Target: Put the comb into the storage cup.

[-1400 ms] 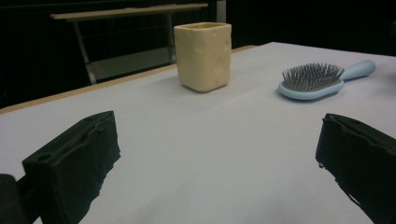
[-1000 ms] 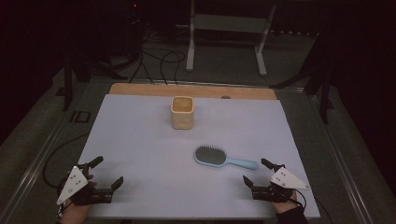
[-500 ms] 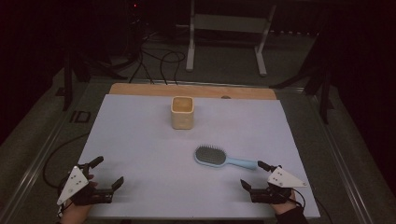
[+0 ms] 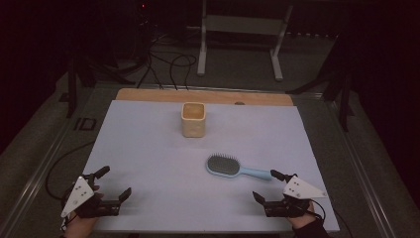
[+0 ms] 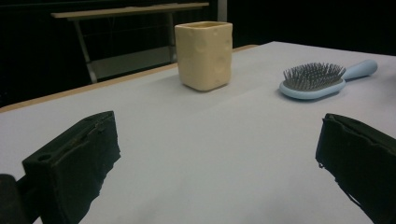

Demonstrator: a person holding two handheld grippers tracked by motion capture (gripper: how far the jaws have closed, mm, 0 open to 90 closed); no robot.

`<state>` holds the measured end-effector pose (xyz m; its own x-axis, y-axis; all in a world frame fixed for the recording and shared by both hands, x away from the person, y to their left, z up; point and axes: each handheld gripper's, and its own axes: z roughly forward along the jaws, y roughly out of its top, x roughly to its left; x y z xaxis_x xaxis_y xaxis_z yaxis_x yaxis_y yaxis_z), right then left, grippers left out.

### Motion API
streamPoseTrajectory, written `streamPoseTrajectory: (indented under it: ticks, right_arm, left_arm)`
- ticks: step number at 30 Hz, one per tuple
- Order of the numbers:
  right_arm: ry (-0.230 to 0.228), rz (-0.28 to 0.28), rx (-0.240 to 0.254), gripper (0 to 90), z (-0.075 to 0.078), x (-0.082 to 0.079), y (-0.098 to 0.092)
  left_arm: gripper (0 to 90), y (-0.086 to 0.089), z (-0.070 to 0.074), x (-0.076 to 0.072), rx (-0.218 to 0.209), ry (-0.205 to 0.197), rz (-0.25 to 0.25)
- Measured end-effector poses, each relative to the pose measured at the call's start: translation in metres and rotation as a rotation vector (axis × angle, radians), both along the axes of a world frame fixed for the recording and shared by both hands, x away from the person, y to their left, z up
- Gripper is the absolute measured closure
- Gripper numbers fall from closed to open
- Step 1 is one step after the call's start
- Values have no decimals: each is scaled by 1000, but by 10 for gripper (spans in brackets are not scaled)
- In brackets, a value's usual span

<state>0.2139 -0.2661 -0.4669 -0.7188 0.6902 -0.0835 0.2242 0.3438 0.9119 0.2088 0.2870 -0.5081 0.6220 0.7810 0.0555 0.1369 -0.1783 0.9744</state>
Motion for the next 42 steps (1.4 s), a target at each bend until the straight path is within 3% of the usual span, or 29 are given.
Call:
streamPoseTrajectory:
  ticks: [5, 12, 26, 32, 42]
  right_arm:
    - [-32, -2, -23, 97, 15, 1, 3]
    - [-44, 21, -29, 97, 32, 14, 4]
    - [-57, 21, -49, 97, 50, 47, 2]
    - [-42, 6, -65, 96, 49, 63, -3]
    - [47, -20, -66, 116, 27, 85, -13]
  left_arm:
    - [0, 0, 0, 0, -3, -1, 0]
    - [0, -1, -1, 0, 11, -6, 3]
    - [0, -1, -1, 1, 7, -5, 1]
    - [0, -1, -1, 1, 7, -3, 1]
    - [0, -1, 0, 1, 2, -4, 3]
